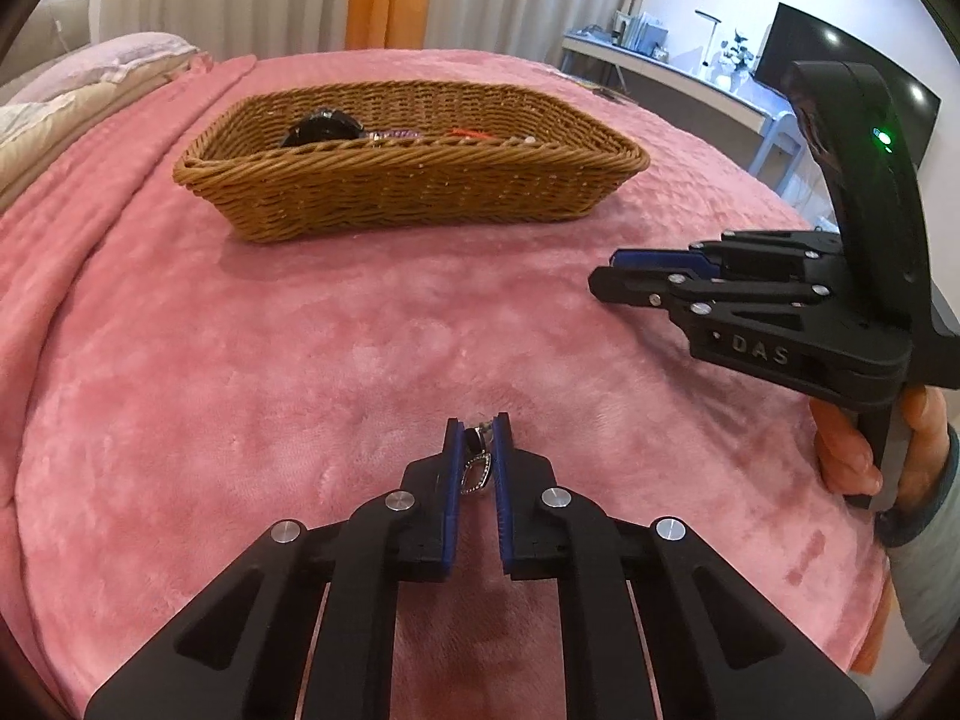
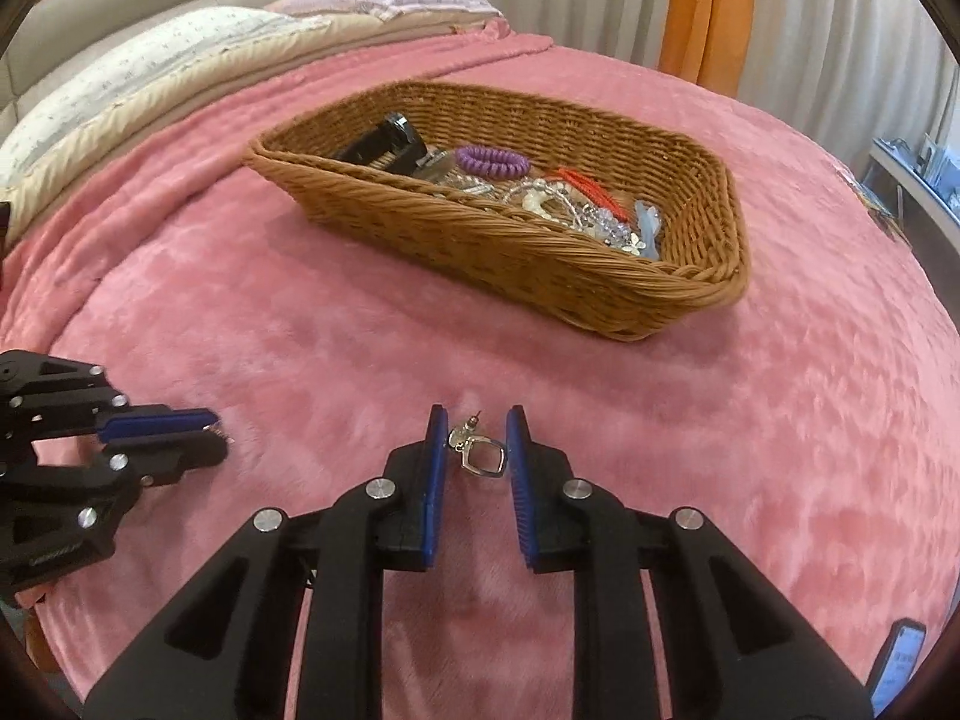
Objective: Organize jewelry
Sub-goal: 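Lower both charms into the basket and open both tools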
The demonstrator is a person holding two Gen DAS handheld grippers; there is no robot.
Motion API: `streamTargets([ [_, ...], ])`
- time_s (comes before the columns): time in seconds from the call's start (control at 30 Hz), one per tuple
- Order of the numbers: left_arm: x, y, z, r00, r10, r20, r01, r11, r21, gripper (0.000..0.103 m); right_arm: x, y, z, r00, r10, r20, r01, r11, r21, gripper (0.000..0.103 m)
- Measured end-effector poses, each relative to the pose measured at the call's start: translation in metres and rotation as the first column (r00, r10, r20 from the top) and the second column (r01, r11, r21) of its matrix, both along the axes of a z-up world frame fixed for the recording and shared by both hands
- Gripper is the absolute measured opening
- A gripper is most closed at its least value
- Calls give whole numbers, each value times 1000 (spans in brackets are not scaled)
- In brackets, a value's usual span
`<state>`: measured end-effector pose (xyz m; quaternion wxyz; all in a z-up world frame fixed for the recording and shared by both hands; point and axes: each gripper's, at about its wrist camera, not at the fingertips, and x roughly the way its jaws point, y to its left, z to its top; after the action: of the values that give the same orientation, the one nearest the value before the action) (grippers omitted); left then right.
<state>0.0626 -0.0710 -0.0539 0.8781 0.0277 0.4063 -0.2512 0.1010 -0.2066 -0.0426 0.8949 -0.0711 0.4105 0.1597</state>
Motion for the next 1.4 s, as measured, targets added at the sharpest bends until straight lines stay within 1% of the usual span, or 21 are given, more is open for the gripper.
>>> streamTargets([
  [0.13,-7,1,6,999,0,36,0,1000,-17,8,-10,-4,6,1000,-9,20,9,1000,15,17],
  [0.23,-12,5,13,998,1,68,2,999,-40,8,-18,-7,17,999,-15,44,14,999,36,17],
  [0.4,-17,4,30,995,-2,100,8,998,-57,8,-29,-12,48,994,-31,107,26,998,52,17],
  [0.53,-16,-2,63,985,-21,174,31,998,-56,8,-28,-16,79,985,-55,165,44,997,71,17],
  [0.63,-8,-7,89,972,-21,234,34,998,-53,8,-16,-20,101,977,-81,198,64,994,94,17],
  [0.73,13,-14,114,959,-10,284,24,999,-48,8,5,-25,116,970,-112,216,88,989,115,17],
  [0.8,25,-17,124,954,1,300,13,999,-44,8,24,-28,120,970,-132,204,103,983,149,17],
  [0.9,57,-22,135,954,29,299,-7,997,-76,8,58,-36,117,974,-164,159,130,970,203,17],
  [1.0,81,-27,134,957,50,285,-22,995,-100,8,85,-40,107,975,-189,114,159,960,230,17],
  [1.13,111,-33,118,967,69,247,-38,991,-128,8,115,-44,87,977,-206,60,185,950,254,17],
  [1.23,129,-37,104,976,75,206,-44,987,-152,8,128,-45,71,977,-214,16,203,944,261,17],
  [1.33,142,-39,88,983,76,169,-51,987,-151,8,138,-46,56,976,-217,-23,215,942,259,17],
  [1.4,147,-40,79,987,73,146,-52,988,-142,8,143,-47,47,978,-198,-60,207,940,270,17],
])
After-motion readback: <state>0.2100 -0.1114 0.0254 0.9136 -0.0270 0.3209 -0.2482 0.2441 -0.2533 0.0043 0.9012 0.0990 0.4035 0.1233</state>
